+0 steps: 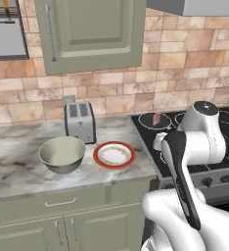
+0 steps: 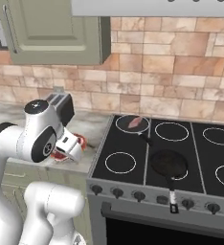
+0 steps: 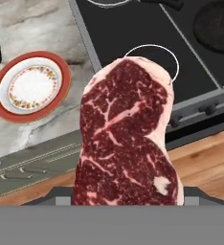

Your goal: Place one of the steaks on the plate and the other in the bowl. Then place the bowl in the fridge.

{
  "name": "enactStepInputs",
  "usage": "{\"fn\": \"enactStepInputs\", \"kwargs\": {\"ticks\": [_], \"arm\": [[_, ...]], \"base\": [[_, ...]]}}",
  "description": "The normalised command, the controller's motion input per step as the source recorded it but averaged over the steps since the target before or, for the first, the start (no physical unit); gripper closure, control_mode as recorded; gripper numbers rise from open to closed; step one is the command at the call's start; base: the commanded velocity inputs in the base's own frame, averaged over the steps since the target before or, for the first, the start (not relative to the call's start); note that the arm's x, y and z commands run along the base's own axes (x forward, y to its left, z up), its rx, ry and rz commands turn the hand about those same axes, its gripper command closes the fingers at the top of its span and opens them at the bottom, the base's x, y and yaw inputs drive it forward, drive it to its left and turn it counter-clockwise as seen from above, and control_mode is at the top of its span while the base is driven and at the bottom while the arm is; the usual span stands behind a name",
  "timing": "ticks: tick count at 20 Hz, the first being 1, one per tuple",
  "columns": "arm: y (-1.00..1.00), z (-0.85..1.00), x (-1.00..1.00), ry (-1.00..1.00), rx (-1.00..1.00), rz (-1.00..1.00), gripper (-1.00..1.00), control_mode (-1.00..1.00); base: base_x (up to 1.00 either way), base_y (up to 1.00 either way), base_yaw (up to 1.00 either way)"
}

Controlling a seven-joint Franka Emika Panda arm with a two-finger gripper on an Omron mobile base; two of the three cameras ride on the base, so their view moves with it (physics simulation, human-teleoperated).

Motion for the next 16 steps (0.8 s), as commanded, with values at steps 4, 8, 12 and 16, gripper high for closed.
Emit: {"fn": "enactStepInputs", "kwargs": {"ticks": [4,8,12,16], "arm": [[0.00,0.00,0.00,0.00,0.00,0.00,1.00,1.00],[0.00,0.00,0.00,0.00,0.00,0.00,1.00,1.00],[0.00,0.00,0.00,0.00,0.00,0.00,1.00,1.00],[0.00,0.00,0.00,0.00,0.00,0.00,1.00,-1.00]], "base": [[0.00,0.83,0.00],[0.00,0.66,0.00],[0.00,0.16,0.00],[0.00,0.00,0.00]]}}
